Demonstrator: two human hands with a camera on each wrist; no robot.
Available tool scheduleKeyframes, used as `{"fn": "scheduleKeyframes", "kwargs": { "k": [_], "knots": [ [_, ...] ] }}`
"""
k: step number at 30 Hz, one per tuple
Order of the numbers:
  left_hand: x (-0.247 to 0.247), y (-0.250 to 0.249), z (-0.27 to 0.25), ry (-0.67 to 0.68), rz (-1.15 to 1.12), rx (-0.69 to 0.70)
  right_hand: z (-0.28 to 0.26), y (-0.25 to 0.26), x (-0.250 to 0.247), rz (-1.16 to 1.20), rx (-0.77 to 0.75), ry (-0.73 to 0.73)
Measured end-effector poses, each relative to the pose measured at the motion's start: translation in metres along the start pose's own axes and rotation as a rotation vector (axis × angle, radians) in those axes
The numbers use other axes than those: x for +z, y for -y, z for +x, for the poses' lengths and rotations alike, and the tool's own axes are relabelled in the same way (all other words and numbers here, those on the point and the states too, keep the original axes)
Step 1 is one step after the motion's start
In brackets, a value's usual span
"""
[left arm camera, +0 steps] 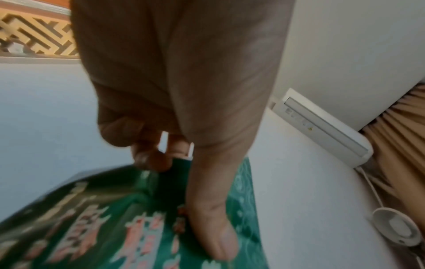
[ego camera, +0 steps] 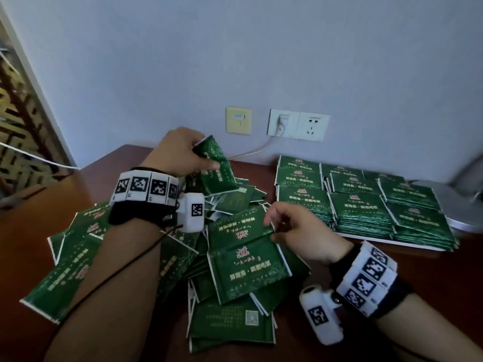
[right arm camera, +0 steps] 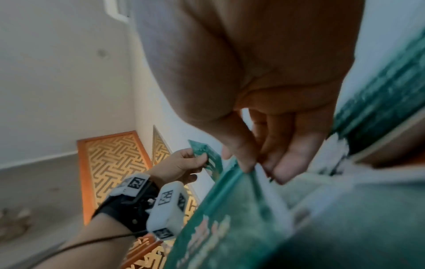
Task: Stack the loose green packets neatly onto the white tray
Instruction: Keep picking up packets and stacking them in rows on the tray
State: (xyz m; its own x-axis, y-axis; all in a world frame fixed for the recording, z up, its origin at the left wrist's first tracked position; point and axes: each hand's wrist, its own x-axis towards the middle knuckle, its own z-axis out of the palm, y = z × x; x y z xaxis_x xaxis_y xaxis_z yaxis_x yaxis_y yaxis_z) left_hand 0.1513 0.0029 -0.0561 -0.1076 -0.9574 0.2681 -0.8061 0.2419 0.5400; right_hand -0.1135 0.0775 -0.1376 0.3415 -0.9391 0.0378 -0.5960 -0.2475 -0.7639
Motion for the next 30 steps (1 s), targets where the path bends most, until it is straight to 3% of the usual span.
{"fn": "scheduleKeyframes", "kwargs": {
  "k": [3, 5, 11, 14, 19, 25, 28, 30],
  "knots": [
    [-0.009, -0.009, -0.012, -0.203, -0.117, 0.030, -0.011, 0.010, -0.012, 0.114, -0.005, -0.126],
    [-0.006, -0.016, -0.023, -0.255, -0.202, 0.044, -0.020, 0.015, -0.021, 0.204, 0.025, -0.197],
    [0.025, -0.029, -0.046, -0.096, -0.353, -0.016, -0.037, 0.009, -0.032, 0.248, 0.086, -0.260],
    [0.040, -0.032, -0.047, -0.081, -0.366, -0.072, -0.042, 0.000, -0.033, 0.139, 0.143, -0.155],
    [0.069, -0.015, -0.052, -0.070, -0.255, 0.008, -0.044, -0.016, -0.031, -0.074, 0.109, -0.223],
    [0.077, -0.015, -0.053, -0.286, -0.425, 0.092, -0.048, -0.022, -0.047, -0.171, -0.050, -0.334],
    [0.077, -0.018, -0.057, -0.346, -0.578, 0.079, -0.046, -0.031, -0.054, -0.048, -0.031, -0.337],
    [0.079, -0.020, -0.059, -0.360, -0.543, 0.119, -0.043, -0.037, -0.053, 0.052, -0.015, -0.359]
  ]
}}
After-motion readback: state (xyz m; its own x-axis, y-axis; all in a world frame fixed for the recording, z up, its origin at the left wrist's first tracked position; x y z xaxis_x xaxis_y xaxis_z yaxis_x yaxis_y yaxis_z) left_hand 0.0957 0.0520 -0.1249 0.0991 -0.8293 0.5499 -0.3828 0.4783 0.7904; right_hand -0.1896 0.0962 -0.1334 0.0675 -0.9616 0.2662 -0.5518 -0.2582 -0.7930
